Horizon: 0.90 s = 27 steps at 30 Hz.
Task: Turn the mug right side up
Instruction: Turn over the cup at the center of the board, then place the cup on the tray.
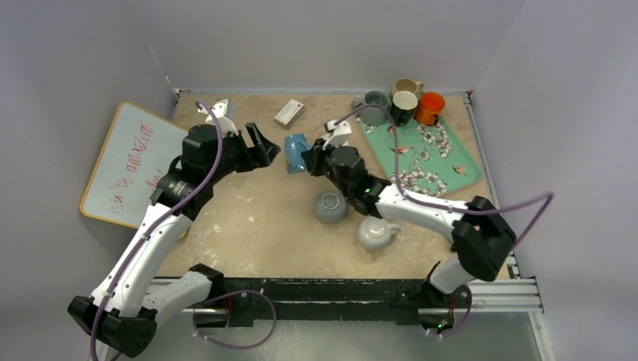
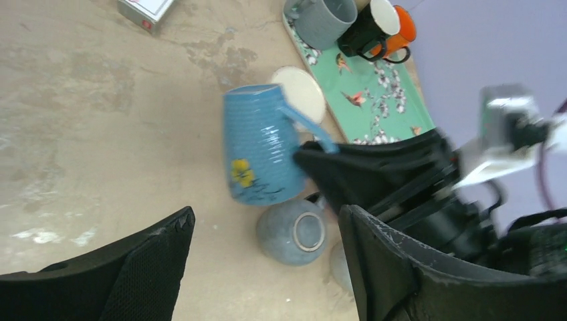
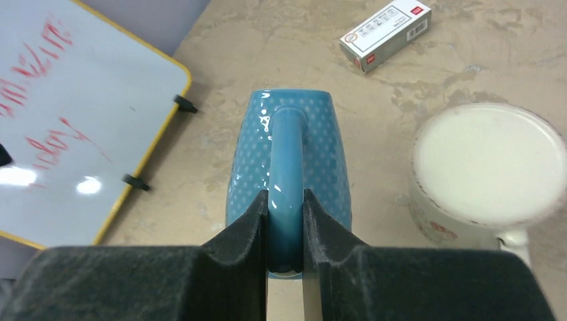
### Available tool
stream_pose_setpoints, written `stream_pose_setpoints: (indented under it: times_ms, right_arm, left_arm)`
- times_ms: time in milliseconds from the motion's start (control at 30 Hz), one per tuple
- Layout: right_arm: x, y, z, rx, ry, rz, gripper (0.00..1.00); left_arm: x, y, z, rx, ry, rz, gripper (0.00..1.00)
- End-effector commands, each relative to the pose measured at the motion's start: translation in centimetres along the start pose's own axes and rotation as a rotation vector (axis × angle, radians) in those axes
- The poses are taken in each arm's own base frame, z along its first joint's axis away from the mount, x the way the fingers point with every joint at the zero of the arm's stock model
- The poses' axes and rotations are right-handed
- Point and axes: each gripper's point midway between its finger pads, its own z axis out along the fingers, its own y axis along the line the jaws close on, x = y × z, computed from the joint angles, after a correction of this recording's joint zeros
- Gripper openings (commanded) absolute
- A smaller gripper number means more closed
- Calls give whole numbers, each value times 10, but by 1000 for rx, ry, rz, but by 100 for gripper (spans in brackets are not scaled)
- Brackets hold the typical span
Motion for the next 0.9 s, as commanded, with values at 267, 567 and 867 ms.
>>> stream_pose_setpoints:
  times_ms: [267, 567, 867]
  right_arm:
    - [-167, -48, -71, 158, -174, 715, 0]
    - [-175, -129, -73, 340, -116, 1137, 0]
    - [-153, -212, -69, 435, -117, 1536, 0]
  left_arm:
    - [-14, 52, -40, -225, -67, 339, 80]
    - [10, 76, -29, -285, 12, 401, 80]
    - [16, 83, -25, -307, 53, 418, 80]
